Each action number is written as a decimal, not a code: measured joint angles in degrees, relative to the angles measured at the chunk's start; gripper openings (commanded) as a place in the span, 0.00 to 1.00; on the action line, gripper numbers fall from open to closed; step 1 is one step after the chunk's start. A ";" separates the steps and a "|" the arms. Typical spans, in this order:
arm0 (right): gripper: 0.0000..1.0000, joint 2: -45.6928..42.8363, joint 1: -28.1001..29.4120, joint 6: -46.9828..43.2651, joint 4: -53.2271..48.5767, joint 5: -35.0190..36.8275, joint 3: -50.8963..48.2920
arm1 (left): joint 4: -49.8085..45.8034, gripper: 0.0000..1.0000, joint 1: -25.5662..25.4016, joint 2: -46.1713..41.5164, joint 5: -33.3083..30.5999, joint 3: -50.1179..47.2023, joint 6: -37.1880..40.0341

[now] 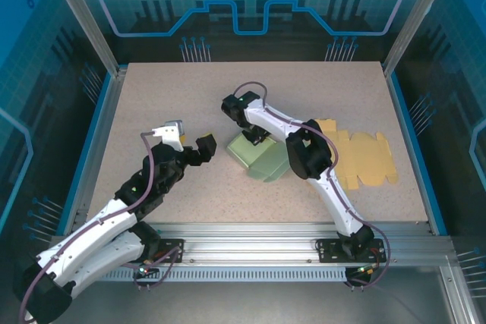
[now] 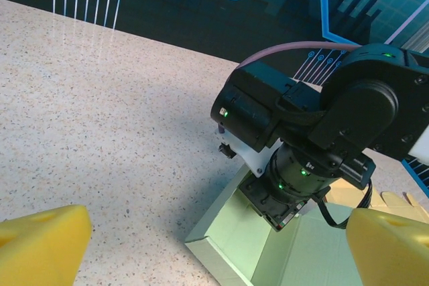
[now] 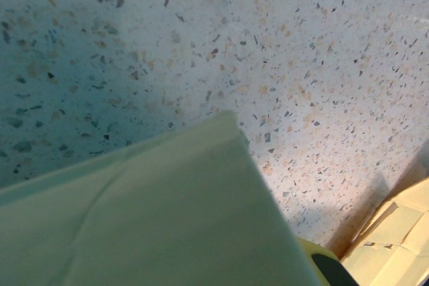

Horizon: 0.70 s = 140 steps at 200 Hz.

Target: Fold the paper box

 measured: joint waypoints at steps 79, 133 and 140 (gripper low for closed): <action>0.53 -0.52 0.50 -0.26 0.94 0.90 -1.49 | 0.17 0.99 0.02 0.00 0.37 -0.04 0.00; 0.68 -3.72 1.57 -0.98 2.36 -2.08 -2.12 | 0.00 0.99 0.22 1.11 0.39 -0.04 0.13; 0.70 -4.66 1.68 -1.14 2.56 -2.27 -2.29 | -0.20 0.99 0.28 1.66 0.39 -0.04 0.15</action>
